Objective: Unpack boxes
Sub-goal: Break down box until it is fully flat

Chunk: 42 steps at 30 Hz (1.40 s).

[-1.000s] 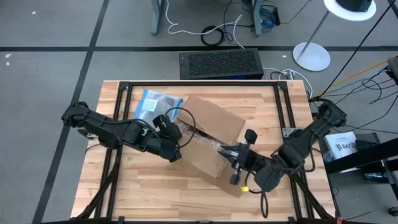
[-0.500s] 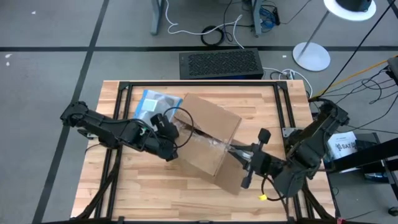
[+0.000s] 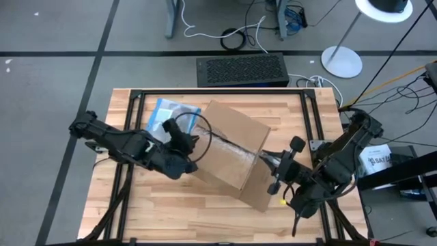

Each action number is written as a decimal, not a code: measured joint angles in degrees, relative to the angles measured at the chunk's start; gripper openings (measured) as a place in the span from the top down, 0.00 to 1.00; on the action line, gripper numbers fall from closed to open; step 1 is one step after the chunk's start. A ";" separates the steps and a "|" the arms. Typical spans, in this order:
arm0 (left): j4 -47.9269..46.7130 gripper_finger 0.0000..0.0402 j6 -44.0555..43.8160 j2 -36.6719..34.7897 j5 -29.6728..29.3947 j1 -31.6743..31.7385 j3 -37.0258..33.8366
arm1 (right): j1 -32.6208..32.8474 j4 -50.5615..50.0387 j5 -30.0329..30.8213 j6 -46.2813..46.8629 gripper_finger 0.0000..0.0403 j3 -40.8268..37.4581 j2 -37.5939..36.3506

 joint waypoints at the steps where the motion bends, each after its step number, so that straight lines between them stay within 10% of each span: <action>1: 0.77 0.94 -0.35 -0.06 1.97 -0.04 0.08 | -0.12 -2.03 -0.01 1.61 0.84 0.00 -0.05; 13: 2.33 0.94 -2.95 9.05 7.36 -1.26 -0.23 | -3.98 -23.64 0.27 21.37 0.84 -0.09 -0.11; 33: -12.23 0.94 -14.97 6.74 -0.25 -6.49 2.02 | -22.10 -22.96 0.05 11.45 0.84 -0.28 -2.19; 42: -12.42 0.94 -18.13 6.57 -5.59 -10.64 5.86 | -29.72 -3.94 -1.83 -6.27 0.84 -1.62 -1.93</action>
